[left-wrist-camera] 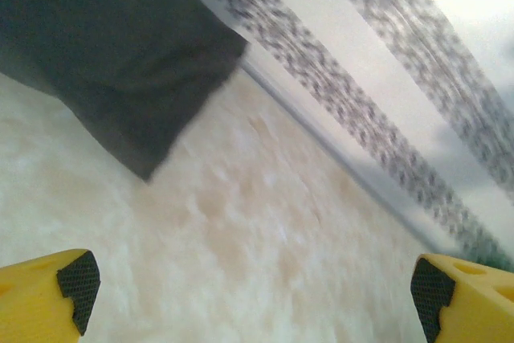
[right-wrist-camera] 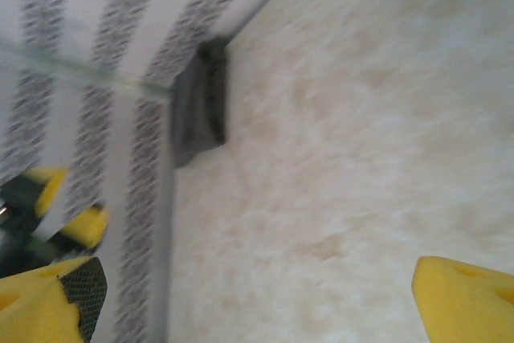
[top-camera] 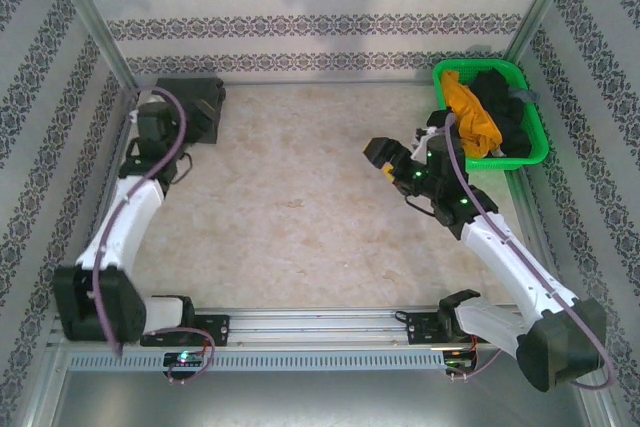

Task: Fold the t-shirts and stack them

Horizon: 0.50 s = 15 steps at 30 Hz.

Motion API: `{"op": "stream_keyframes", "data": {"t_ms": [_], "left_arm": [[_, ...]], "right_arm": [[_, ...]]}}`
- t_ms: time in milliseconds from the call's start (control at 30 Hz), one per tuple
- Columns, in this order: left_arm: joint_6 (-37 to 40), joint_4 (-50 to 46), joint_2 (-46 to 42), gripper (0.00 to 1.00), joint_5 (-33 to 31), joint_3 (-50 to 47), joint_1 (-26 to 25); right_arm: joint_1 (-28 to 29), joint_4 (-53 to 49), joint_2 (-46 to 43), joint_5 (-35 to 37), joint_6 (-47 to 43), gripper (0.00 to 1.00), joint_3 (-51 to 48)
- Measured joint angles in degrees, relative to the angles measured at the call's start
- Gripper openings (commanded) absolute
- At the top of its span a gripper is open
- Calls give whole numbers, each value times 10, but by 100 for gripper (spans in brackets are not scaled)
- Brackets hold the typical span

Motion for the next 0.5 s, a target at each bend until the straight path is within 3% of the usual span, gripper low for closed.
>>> {"op": "stream_keyframes", "data": {"t_ms": [100,200,333,500], "left_arm": [[26,-67,-71,100,-127,-41,-111],[89,-80,-91,100,-215,-86,-158],[225,-37,-48,100,-261,-162,-153],[326,52,48,100,-227,-202,-97]], "right_arm": [[-27,-86,-16,82,-65,98,27],[-50,-112,-23,177,-142,98,29],[-77,-36,-25,268,-265,98,-55],[-94,70,25,321,-387,98,-169]]}}
